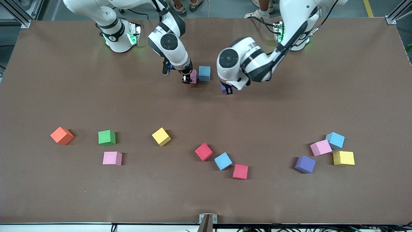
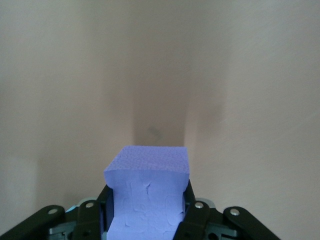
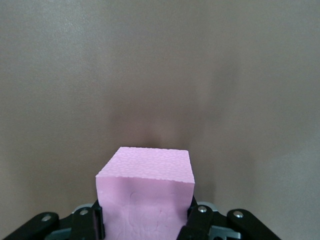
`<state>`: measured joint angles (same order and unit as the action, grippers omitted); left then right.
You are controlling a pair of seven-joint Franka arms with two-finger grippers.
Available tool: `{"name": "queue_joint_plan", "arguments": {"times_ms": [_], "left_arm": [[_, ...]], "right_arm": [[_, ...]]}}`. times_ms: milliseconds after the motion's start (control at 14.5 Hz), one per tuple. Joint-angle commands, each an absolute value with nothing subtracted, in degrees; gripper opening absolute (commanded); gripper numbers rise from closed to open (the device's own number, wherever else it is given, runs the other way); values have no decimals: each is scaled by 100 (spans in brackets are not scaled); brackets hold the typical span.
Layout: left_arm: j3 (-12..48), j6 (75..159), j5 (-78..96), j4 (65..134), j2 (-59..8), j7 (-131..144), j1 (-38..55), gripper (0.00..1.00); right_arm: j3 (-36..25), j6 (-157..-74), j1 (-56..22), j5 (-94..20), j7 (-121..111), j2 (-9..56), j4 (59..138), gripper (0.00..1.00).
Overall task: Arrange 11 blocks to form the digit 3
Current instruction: 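Place the purple cube beside the blue cube while the right gripper places pink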
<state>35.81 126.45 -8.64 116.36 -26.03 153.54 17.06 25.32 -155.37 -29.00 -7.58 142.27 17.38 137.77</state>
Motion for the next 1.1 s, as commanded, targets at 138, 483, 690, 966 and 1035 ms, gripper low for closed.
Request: {"name": "queue_joint_plan", "arguments": {"times_ms": [138, 483, 690, 966, 1035], "left_arm": [[3568, 13147, -853, 11926, -2531, 15846, 2065, 1], [3796, 13640, -861, 12436, -2364, 16049, 2188, 1], [3946, 13834, -861, 12761, -2180, 16084, 2188, 1], [3946, 13921, -879, 12797, -2241, 16163, 2259, 1], [3946, 13974, -888, 12797, -2259, 16163, 2259, 1]], "right_arm": [[2268, -15618, -3269, -642, 14309, 1749, 13843, 0], [2171, -15618, -3375, -642, 14326, 1758, 13834, 1], [2153, -15653, -3384, -650, 14344, 1793, 13834, 1], [2145, -15697, -3489, -659, 14370, 1828, 13825, 1], [2136, -15706, -3515, -659, 14370, 1837, 13816, 1]]}}
